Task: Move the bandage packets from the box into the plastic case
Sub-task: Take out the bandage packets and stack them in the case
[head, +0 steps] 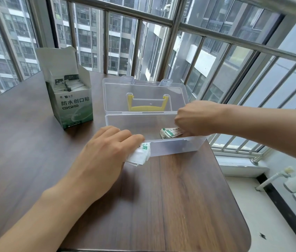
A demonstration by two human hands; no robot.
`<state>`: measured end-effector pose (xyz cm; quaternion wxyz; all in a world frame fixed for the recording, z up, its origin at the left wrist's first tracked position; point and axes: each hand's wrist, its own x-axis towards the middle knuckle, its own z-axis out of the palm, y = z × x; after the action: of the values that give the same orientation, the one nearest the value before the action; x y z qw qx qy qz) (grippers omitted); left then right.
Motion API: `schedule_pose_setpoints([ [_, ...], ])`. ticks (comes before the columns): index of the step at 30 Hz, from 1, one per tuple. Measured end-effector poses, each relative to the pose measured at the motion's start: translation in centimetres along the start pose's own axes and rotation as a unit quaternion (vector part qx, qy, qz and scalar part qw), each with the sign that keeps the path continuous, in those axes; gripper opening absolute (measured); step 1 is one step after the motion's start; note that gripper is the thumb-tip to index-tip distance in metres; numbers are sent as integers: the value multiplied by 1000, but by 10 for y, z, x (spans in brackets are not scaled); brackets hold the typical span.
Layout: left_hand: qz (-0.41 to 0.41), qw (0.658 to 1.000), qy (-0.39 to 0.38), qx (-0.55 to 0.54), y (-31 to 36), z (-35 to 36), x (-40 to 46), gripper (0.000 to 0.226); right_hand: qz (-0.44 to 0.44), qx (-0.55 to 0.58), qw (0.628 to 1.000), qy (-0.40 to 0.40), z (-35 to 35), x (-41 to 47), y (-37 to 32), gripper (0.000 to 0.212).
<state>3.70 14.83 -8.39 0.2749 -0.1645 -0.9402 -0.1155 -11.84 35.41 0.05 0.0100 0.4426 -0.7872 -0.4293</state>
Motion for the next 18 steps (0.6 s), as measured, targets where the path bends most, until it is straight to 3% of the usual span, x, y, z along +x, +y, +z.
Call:
schedule_pose_setpoints([
  [2, 0, 1000, 4, -5, -1, 1, 0, 53, 20, 36, 999, 12, 4, -1, 1, 18],
  [7, 3, 1000, 9, -9, -2, 2, 0, 54, 53, 161, 983, 70, 12, 4, 2, 47],
  [12, 4, 1000, 11, -10, -2, 2, -1, 54, 85, 198, 974, 73, 9, 4, 0, 58],
  [17, -1, 1000, 12, -12, -2, 2, 2, 55, 14, 251, 962, 110, -12, -3, -4, 16],
  [18, -2, 1000, 13, -10, -2, 2, 2, 56, -9, 272, 957, 97, -16, -1, -6, 37],
])
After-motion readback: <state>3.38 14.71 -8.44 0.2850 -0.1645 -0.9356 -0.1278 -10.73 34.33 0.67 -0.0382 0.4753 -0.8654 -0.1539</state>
